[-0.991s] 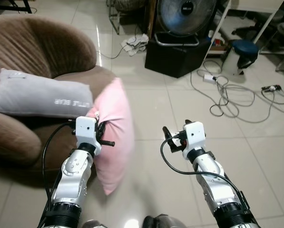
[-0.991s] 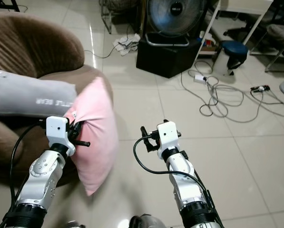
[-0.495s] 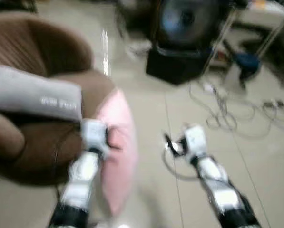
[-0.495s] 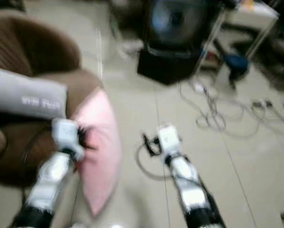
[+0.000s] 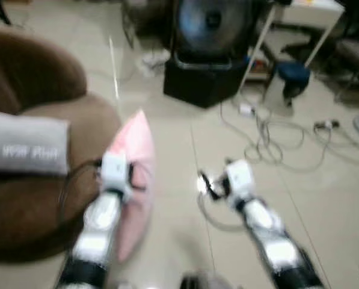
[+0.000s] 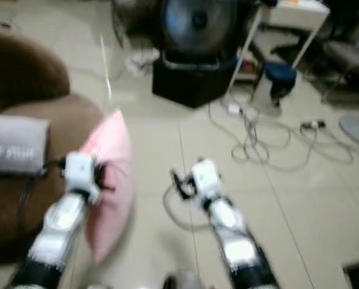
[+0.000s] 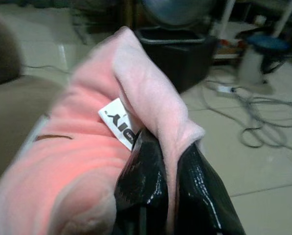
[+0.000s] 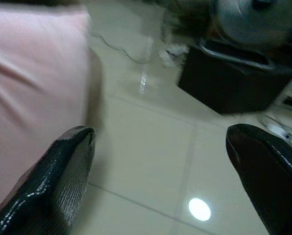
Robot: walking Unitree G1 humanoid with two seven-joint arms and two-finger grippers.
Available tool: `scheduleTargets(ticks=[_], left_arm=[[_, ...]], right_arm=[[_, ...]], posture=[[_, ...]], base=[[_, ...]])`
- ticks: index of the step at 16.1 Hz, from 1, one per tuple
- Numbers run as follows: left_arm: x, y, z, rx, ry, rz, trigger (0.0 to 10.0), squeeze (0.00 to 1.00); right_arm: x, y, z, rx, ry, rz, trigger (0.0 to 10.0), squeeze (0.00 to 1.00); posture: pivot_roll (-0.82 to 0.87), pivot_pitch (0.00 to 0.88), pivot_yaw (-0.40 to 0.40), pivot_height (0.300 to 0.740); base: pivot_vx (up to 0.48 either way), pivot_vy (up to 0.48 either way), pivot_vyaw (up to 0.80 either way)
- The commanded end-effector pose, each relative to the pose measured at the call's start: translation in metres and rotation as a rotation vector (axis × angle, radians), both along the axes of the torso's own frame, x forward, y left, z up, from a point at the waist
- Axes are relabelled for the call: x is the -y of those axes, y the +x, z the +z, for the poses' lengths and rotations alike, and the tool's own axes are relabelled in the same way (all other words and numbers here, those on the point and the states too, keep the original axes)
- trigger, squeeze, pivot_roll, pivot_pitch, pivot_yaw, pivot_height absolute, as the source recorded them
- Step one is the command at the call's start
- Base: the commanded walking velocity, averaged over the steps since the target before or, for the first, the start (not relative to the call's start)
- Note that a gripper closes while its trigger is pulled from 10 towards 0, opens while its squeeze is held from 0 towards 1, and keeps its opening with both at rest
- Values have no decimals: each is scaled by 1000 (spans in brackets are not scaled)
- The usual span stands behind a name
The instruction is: Move the pillow to the sofa from floor
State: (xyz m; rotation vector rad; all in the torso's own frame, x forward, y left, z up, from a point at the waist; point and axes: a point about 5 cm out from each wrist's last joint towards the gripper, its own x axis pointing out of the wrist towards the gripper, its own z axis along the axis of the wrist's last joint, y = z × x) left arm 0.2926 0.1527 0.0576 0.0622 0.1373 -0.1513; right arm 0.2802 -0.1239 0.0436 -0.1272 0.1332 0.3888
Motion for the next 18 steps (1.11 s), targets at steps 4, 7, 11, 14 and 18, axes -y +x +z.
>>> scheduleTargets(ticks=[4, 7, 11, 14, 18], left_arm=[[0, 4, 10, 57, 34, 2, 0, 0], [1, 6, 11, 65, 40, 10, 0, 0], [4, 7, 11, 70, 81, 5, 0, 0], [8, 8, 12, 75, 92, 3, 0, 0], [6, 9, 12, 77, 134, 24, 0, 0]], right_arm=[[-4, 3, 6, 28, -10, 13, 10000, 184], [-5, 3, 6, 21, -17, 28, 10000, 220], [-8, 3, 4, 1, -35, 47, 10000, 282], [-9, 3, 2, -8, -52, 61, 10000, 322], [-11, 3, 1, -13, -57, 70, 10000, 349]], posture=[[44, 114, -121, 740], [46, 113, -121, 740], [49, 112, -122, 740], [50, 111, -122, 740], [53, 113, -122, 740]], base=[[461, 0, 444], [463, 0, 587], [414, -143, 584], [0, -451, 583], [67, -423, 586]])
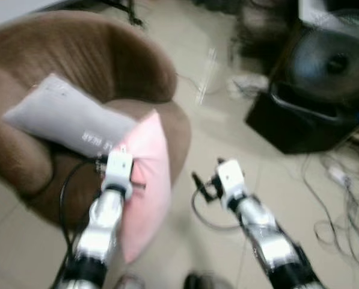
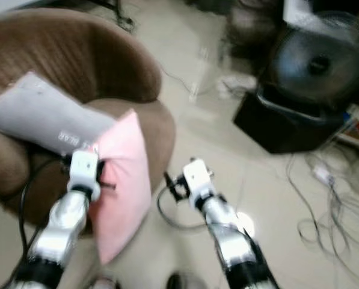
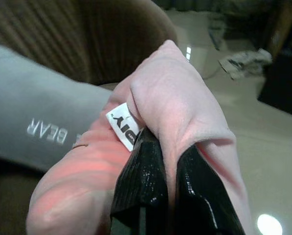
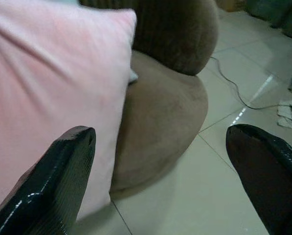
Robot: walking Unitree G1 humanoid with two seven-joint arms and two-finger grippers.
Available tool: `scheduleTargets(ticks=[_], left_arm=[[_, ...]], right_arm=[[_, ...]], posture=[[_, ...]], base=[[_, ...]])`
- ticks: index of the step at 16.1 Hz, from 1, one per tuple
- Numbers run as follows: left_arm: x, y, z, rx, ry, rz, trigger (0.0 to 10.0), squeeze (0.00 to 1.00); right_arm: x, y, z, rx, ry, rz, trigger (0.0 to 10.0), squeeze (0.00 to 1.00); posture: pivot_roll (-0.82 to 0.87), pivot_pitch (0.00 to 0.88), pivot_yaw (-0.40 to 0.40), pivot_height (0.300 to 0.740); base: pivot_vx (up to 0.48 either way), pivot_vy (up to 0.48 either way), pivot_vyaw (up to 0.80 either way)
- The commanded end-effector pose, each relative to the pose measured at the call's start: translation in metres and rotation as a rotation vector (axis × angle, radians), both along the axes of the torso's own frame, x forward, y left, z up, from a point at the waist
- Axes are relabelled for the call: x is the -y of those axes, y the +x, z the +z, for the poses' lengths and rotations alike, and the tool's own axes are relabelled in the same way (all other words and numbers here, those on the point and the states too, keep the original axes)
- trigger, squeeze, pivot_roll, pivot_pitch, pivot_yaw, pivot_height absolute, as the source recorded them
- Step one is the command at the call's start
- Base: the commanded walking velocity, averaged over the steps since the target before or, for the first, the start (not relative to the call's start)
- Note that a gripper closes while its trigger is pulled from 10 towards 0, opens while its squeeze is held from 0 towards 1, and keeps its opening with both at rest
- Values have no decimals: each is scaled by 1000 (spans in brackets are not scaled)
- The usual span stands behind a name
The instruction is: Move the pillow to the sofa from floor
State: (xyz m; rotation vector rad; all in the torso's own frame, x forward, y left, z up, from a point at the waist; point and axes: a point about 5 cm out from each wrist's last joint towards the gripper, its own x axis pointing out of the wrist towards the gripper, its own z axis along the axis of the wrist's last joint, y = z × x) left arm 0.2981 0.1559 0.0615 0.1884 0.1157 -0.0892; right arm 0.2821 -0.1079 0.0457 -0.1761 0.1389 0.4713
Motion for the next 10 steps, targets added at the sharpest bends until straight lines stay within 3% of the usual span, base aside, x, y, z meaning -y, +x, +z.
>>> scheduleTargets(ticks=[1, 6, 10], left_arm=[[9, 3, 7, 43, 7, -31, 0, 0], [5, 5, 7, 44, 42, 15, 0, 0], [2, 6, 5, 36, 58, 42, 0, 0]], right_arm=[[4, 1, -2, -12, -16, -14, 10000, 349], [3, 2, -2, -11, -31, -5, 10000, 369], [2, 3, -2, -4, -40, 5, 10000, 376]], posture=[[54, 112, -121, 740], [61, 103, -122, 740], [63, 99, -122, 740]], base=[[0, -480, 581], [0, -470, 581], [355, -257, 561]])
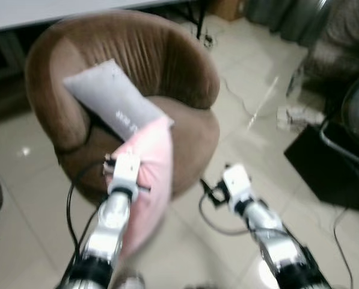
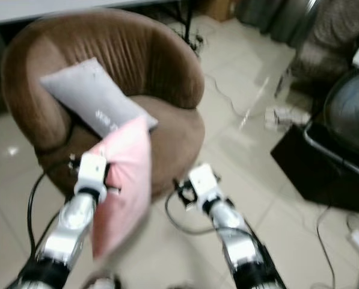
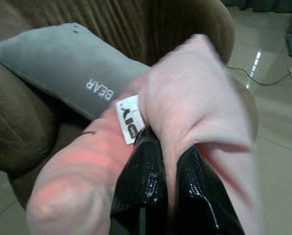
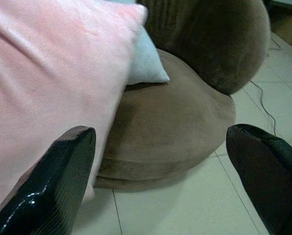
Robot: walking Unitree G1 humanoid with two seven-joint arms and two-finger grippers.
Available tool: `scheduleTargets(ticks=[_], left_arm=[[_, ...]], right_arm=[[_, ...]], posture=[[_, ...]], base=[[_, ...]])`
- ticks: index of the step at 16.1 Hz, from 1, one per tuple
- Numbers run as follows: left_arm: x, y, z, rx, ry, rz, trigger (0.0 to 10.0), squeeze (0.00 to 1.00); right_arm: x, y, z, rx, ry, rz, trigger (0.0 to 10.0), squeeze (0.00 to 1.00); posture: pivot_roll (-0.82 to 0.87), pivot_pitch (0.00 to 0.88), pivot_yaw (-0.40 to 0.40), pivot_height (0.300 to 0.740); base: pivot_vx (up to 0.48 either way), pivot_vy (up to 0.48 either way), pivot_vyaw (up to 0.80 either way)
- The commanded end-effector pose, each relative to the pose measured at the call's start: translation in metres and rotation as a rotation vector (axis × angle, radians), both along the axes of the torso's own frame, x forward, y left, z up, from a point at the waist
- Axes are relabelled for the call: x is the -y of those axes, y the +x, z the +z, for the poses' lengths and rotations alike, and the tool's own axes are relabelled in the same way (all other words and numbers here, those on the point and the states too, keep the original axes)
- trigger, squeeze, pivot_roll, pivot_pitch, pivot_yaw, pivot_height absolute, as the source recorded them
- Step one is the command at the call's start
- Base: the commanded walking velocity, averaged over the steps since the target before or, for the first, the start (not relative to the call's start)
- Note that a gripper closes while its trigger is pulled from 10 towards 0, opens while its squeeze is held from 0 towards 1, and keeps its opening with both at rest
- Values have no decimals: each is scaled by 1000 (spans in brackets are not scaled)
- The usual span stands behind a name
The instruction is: Move the pillow to the sofa from floor
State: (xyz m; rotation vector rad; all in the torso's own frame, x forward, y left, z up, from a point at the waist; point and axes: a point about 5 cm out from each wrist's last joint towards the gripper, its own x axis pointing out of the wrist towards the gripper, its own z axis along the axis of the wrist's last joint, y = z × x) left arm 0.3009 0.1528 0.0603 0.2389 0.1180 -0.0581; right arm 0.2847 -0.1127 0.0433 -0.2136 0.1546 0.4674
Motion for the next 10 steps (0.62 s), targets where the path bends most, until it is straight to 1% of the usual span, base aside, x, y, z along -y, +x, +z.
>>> scheduleTargets(ticks=[1, 10], left_arm=[[-1, 3, 6, 31, 5, 18, 0, 0], [-3, 3, 5, 29, 9, 29, 0, 0]], right_arm=[[-3, 0, 1, 3, -1, 9, 10000, 376], [-3, -2, -1, 5, -1, 7, 10000, 380]], posture=[[63, 99, -122, 740], [60, 108, -121, 740]], base=[[454, 0, 556], [475, 0, 532]])
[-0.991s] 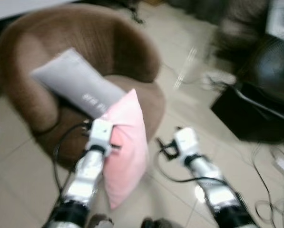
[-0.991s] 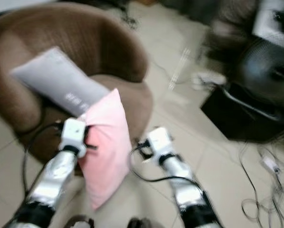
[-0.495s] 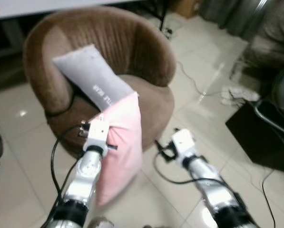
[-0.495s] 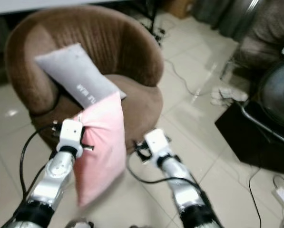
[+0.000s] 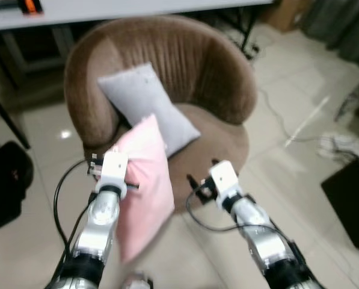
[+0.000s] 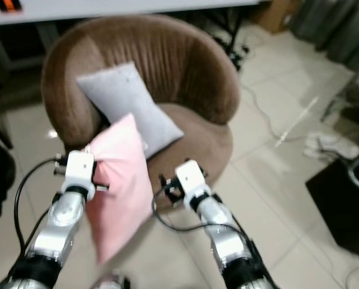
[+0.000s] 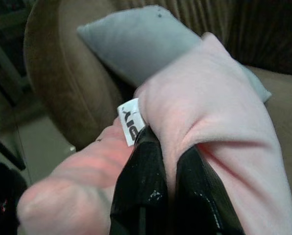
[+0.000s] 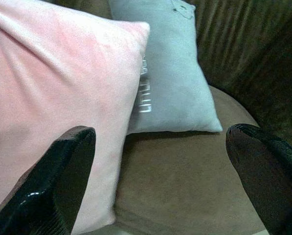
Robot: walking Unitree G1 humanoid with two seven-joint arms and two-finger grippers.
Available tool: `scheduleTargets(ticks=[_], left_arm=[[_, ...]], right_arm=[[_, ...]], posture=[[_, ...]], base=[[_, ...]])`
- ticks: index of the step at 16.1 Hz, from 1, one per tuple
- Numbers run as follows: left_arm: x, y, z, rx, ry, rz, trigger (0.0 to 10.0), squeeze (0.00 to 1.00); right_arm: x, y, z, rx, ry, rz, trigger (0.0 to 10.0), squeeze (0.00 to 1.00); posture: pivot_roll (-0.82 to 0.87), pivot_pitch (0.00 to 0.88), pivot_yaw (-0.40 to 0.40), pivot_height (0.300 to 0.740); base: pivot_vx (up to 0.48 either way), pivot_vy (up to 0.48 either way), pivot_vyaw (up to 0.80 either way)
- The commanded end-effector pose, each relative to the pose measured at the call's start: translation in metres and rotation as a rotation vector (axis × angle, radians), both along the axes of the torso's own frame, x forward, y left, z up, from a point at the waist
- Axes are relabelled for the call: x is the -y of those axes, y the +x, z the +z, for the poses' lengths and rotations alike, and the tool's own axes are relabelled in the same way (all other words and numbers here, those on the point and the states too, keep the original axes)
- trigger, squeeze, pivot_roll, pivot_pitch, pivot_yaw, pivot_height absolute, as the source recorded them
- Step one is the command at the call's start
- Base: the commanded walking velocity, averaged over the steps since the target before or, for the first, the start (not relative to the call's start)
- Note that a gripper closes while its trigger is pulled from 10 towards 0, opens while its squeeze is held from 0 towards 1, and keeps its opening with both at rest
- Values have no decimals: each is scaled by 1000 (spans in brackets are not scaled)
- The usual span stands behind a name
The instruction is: Move the pillow to the sofa from floor
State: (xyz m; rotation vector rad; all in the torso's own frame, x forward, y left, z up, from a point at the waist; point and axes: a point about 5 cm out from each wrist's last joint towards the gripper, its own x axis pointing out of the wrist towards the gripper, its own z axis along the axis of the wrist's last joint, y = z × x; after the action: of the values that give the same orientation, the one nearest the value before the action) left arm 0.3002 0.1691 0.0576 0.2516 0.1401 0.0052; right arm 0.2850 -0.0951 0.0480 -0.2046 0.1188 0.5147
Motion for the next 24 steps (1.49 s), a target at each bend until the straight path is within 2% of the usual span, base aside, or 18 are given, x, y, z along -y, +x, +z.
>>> scheduleTargets(ticks=[1, 4, 5, 6, 7, 8, 9, 10, 11, 12, 15, 20, 24], left_arm=[[13, 3, 7, 42, -9, -33, 0, 0], [12, 2, 11, 67, -58, -65, 0, 0], [10, -1, 14, 80, -73, -95, 0, 0], [-2, -6, 16, 94, -84, -98, 0, 0], [-13, -9, 19, 109, -85, -99, 0, 0], [-17, -9, 23, 123, -71, -105, 0, 0], [-18, -5, 29, 134, -56, -106, 0, 0], [-13, -1, 33, 141, -31, -132, 0, 0], [-10, 0, 34, 139, -20, -156, 0, 0], [-8, 0, 33, 116, -28, -181, 0, 0], [-7, -2, 33, 109, -15, -211, 0, 0], [6, -7, 28, 103, -6, -227, 0, 0], [13, -6, 26, 100, -1, -256, 0, 0]], right_arm=[[16, -3, -7, -25, -21, -49, 10000, 380], [21, -4, -10, -38, -11, -83, 10000, 380], [27, -5, -10, -40, 22, -115, 10000, 384], [38, -8, -10, -35, 65, -162, 10000, 384], [45, -10, -11, -18, 68, -186, 10000, 384], [48, -10, -11, -8, 65, -197, 10000, 384], [46, -6, -10, -17, 86, -212, 10000, 318], [37, -1, -10, -29, 73, -191, 10000, 133], [29, 3, -8, -29, 82, -186, 10000, 0], [15, 7, -6, -29, 95, -168, 10000, 0], [6, 11, -4, -28, 110, -163, 10000, 0], [8, 12, -6, -46, 93, -135, 10000, 0], [6, 15, -5, -47, 77, -109, 10000, 0]], posture=[[59, 109, -121, 740], [64, 110, -123, 740], [70, 108, -124, 740], [70, 108, -124, 740], [84, 113, -122, 740], [99, 117, -118, 740], [111, 112, -108, 740], [117, 110, -96, 740], [121, 108, -79, 740], [123, 107, -57, 740], [128, 112, -59, 740], [136, 114, -87, 740], [135, 100, -99, 740]], base=[[480, 0, 519], [480, 0, 517], [480, 0, 519], [480, 0, 513], [480, 0, 513], [480, 0, 513], [480, 0, 519], [469, 0, 0], [461, 0, 0], [446, 0, 0], [231, 0, 0], [62, 0, 0], [0, -480, 0]])
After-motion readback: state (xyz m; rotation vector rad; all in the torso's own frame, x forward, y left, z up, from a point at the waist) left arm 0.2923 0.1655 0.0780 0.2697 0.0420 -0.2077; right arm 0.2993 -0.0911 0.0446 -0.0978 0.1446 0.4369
